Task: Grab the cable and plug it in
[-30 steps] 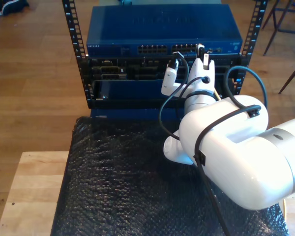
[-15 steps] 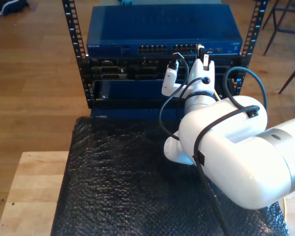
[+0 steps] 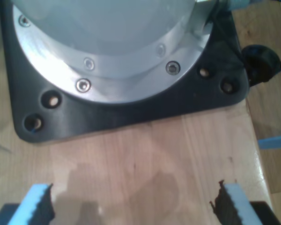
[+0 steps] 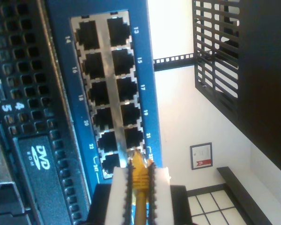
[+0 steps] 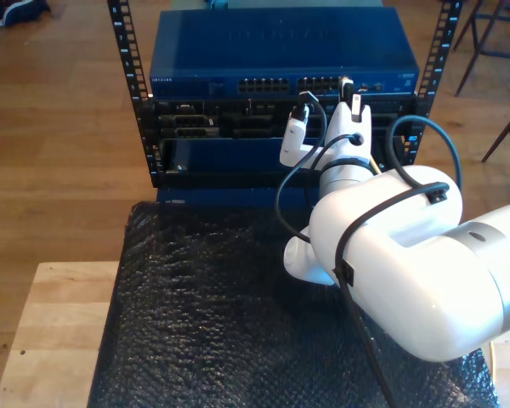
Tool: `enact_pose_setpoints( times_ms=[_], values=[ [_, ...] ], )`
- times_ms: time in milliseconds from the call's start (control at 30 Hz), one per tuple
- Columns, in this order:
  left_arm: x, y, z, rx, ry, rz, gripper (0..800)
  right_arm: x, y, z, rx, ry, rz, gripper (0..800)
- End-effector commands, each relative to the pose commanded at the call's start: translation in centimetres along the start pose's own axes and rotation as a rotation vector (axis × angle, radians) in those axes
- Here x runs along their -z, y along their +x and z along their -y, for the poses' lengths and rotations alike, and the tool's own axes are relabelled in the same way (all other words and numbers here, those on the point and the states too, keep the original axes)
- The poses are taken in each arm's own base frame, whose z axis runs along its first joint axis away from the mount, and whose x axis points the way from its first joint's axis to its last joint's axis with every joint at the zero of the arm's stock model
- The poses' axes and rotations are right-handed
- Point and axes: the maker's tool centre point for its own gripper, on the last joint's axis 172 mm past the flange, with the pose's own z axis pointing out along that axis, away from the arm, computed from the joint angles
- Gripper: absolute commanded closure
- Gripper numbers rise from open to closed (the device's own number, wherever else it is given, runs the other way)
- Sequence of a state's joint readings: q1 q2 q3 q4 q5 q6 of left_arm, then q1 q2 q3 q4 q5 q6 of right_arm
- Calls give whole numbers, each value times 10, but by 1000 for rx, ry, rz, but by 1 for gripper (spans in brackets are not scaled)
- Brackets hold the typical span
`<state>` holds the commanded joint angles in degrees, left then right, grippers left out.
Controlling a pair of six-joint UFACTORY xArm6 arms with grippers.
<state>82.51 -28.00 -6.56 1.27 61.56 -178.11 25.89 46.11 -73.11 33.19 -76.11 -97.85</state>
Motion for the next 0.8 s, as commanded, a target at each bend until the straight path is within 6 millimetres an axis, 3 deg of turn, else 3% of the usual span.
enact_pose_setpoints(
  times_ms=[567, 800],
  values=[
    [0, 0, 0, 0, 0, 2, 0, -4, -5, -5, -4, -11, 9, 800],
    [0, 0, 0, 0, 0, 0, 0, -1, -9, 2, 6, 3, 11, 777]
  ],
)
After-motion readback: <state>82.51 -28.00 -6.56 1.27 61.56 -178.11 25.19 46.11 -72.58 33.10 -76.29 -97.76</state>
